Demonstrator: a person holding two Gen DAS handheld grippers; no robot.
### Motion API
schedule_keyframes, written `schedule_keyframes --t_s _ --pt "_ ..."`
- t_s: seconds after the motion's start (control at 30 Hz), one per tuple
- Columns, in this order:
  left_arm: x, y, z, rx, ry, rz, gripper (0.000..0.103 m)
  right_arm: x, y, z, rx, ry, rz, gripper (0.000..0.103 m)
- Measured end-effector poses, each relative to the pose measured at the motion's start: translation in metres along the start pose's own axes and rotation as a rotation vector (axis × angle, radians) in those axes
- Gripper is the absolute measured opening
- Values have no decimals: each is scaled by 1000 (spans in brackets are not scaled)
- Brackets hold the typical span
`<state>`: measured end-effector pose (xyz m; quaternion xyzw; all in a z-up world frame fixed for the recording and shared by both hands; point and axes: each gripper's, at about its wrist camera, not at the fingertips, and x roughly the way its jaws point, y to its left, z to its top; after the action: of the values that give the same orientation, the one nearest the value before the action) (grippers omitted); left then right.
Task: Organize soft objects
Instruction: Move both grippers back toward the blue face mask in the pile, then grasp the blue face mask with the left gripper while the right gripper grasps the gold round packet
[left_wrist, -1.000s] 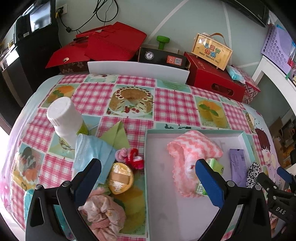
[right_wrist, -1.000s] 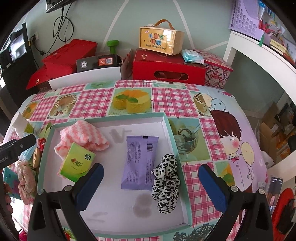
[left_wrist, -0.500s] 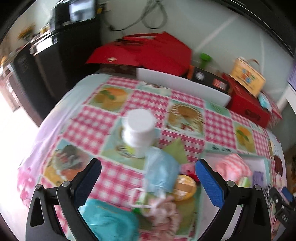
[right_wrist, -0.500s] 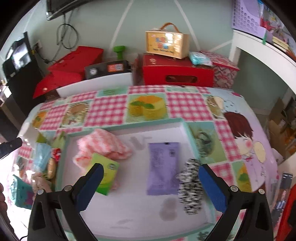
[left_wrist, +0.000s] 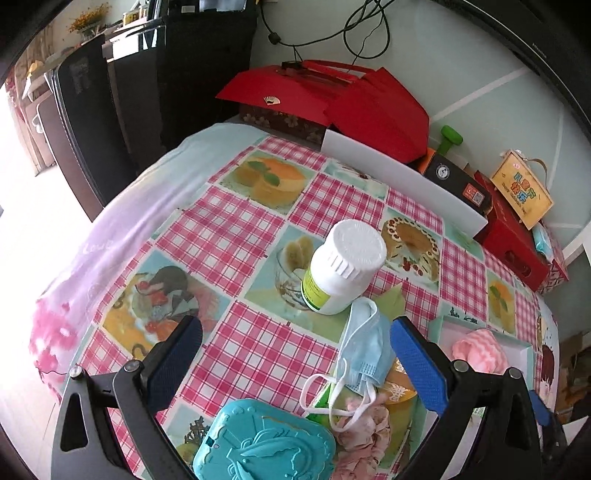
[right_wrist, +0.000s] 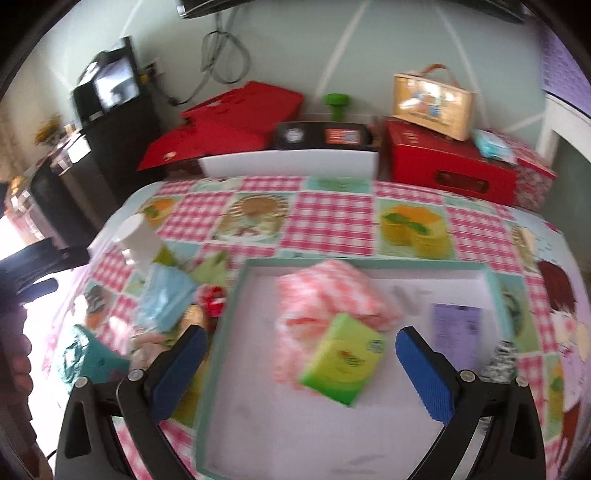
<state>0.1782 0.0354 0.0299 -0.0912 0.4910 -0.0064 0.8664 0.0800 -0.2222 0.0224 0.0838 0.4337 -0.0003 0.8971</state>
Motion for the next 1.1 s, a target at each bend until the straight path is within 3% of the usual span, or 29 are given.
schedule_keyframes --t_s 0.17,0.3,0.5,0.57,0.63,1.1 --pt "9 -3 -2 -1 32 -47 101 18 21 -2 -20 17 116 103" --pt "19 -8 -3 9 63 -70 101 30 34 -3 -32 34 160 101" --pt "31 -18 -5 31 97 -97 101 46 50 -5 -65 64 202 80" --pt "36 -21 -6 37 116 -110 101 50 54 -6 -74 76 227 63" --pt "39 -23 -6 42 122 -116 101 55 58 -5 -87 89 235 55" --pt "58 -41 -6 97 173 -146 101 85 68 -6 -92 163 220 40"
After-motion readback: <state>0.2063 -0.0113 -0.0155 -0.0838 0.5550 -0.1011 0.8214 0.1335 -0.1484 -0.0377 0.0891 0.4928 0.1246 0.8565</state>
